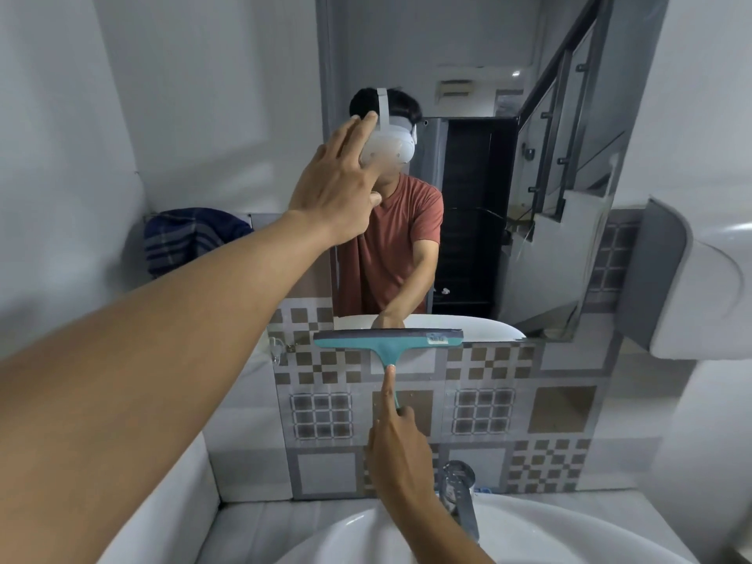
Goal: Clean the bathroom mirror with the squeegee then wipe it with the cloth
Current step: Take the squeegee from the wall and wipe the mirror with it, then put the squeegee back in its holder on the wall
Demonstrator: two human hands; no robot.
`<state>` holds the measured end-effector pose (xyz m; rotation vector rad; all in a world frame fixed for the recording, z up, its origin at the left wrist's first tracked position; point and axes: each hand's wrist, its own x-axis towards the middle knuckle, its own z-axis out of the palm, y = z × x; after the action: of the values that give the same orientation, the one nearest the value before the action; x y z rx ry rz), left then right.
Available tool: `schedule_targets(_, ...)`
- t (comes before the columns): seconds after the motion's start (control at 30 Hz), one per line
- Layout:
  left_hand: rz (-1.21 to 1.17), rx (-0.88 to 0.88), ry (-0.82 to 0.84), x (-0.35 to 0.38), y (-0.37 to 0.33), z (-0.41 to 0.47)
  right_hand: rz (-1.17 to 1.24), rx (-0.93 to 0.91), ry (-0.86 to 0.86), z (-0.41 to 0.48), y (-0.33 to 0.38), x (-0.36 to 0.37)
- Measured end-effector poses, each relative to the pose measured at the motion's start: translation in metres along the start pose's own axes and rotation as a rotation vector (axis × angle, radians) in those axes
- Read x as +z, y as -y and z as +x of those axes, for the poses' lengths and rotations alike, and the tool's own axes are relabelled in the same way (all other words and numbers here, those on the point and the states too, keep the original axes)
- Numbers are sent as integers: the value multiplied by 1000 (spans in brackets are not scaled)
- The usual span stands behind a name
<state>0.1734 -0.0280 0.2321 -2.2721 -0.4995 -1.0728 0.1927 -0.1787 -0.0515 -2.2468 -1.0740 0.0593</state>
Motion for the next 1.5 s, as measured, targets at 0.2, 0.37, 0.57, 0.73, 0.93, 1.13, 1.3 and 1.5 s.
schedule_targets(0.2, -23, 16, -17, 18, -12, -21, -66, -7, 62, -4, -3, -12)
schedule_targets(0.37, -43, 12, -14, 22, -13, -25, -87, -24, 66, -3, -10, -8)
schedule_targets(0.57, -46, 13, -8, 20, -13, -26, -61, -41, 84, -6, -13, -4)
schedule_targets(0.73, -35, -9, -9, 18, -14, -28, -56, -44, 108, -8, -17, -10)
schedule_targets(0.93, -47, -17, 34, 18, -15, -29, -60, -54, 178, -11, -23, -24)
schedule_targets(1.13, -64, -42, 71, 9, -17, -36, 107, -93, 249, -21, -22, -67)
schedule_targets(1.3, -165, -79, 153, -3, -32, -61, 325, -4, 268, -26, -29, -122)
schedule_targets(1.5, -492, -111, 280, -22, -86, -104, 400, 66, 244, -25, -37, -172)
